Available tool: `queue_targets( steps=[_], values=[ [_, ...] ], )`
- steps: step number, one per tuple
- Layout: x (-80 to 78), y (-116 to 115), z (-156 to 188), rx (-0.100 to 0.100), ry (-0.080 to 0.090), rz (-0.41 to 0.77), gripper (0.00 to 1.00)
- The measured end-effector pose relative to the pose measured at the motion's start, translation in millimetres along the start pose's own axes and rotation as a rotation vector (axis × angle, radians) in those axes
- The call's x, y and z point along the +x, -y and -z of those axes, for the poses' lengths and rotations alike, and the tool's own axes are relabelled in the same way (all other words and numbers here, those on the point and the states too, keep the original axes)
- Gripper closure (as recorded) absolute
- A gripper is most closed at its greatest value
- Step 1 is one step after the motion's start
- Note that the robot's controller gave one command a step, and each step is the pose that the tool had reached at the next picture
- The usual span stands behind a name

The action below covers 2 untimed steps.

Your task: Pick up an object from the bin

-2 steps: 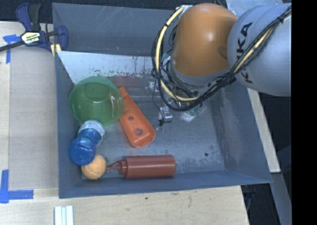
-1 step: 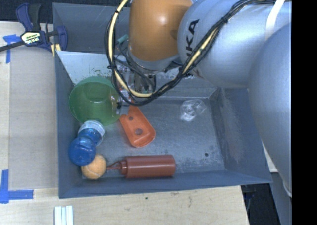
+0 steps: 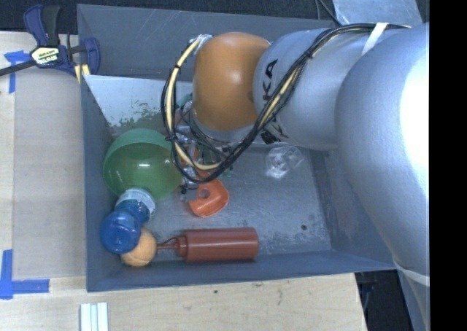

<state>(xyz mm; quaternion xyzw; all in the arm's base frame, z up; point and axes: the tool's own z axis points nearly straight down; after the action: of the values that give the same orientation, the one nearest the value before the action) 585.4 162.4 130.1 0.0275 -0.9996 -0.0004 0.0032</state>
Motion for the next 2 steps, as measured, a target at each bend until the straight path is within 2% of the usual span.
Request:
queue_targets(
  steps=[1, 2],
  values=[
    [-18.2, -28.2, -46.4, -0.019, 0.054, -0.230, 1.00],
    [-18.0, -28.4, -46.5, -0.019, 0.054, -0.229, 1.00]
  ],
)
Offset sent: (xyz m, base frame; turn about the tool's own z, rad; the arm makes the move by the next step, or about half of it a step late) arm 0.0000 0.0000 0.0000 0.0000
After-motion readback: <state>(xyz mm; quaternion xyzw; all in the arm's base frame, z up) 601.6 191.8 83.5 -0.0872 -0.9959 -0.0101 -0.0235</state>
